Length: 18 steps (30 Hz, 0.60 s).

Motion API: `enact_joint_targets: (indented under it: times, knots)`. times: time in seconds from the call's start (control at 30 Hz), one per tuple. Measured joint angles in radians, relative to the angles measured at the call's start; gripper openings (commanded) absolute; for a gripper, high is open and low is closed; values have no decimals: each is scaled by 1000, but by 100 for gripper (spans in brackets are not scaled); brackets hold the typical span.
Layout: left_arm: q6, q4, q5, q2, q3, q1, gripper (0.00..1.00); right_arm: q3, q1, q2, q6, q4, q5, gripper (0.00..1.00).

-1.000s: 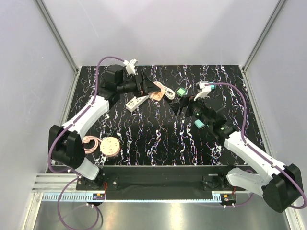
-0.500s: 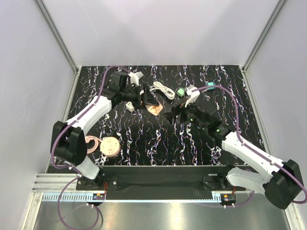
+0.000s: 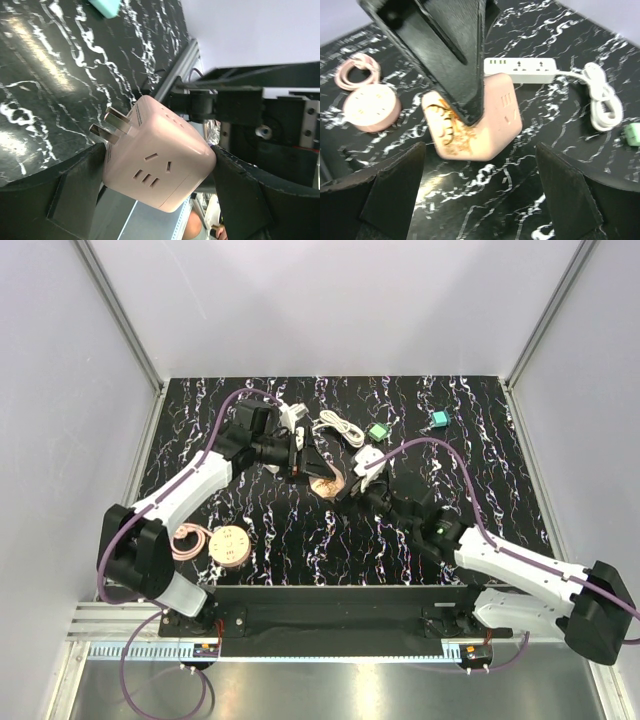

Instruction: Insert the plug

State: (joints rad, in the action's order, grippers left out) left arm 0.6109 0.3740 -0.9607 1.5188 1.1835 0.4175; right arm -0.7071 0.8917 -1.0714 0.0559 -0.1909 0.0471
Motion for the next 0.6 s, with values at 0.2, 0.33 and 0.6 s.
enact_joint_targets:
  times: [0.2,0.33,0.6]
  knots:
    - [13,-1,-16,-25,-2,8,1,33,33,-6,119,-68,43,96]
    - [31,-6,-10,-31,-13,11,2,35,47,-26,177,-98,48,94]
    - [74,-3,5,-32,-16,48,9,21,85,-120,262,-143,97,70]
